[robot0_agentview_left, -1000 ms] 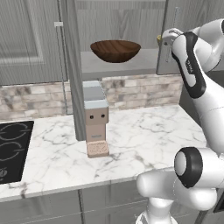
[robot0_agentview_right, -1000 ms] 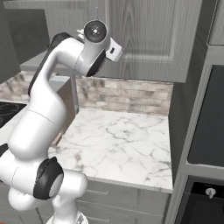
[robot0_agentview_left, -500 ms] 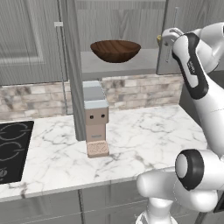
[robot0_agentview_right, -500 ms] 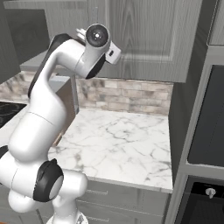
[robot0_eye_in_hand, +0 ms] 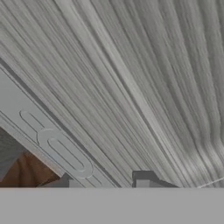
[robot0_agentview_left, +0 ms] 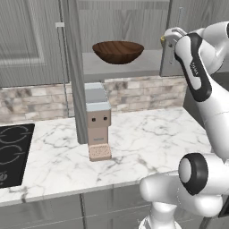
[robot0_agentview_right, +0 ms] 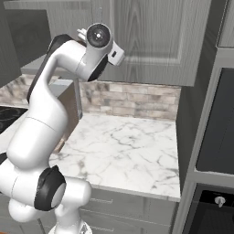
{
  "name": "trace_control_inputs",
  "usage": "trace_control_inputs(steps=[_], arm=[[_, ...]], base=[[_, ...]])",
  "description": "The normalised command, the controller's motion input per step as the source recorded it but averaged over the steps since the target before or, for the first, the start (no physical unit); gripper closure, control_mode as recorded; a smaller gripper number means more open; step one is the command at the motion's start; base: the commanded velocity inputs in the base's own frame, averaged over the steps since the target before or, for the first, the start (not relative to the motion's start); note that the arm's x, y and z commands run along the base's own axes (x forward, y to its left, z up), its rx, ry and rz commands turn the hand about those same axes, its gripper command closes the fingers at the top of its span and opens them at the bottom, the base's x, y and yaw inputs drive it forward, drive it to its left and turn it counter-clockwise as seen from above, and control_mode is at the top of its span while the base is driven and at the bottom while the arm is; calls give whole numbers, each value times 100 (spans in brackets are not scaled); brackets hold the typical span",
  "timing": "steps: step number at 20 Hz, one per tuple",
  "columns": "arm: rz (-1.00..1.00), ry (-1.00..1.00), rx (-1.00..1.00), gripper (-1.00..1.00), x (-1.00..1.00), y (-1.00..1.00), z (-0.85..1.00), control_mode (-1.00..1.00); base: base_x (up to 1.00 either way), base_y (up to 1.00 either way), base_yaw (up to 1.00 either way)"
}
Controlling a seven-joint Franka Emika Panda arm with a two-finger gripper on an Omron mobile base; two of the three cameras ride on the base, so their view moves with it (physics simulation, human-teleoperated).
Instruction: Move the bowls from the cabinet to the plates on the dining table.
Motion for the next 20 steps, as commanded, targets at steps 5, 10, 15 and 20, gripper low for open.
trace_control_inputs(steps=[5,10,15,20], arm=[[0,0,0,100,0,-6,0,-100],[0,0,0,100,-15,-39,0,-100],[0,-1,0,100,-22,-50,0,-100],[0,0,0,100,-22,-51,0,-100]], base=[[0,0,0],[0,0,0],[0,0,0],[0,0,0]])
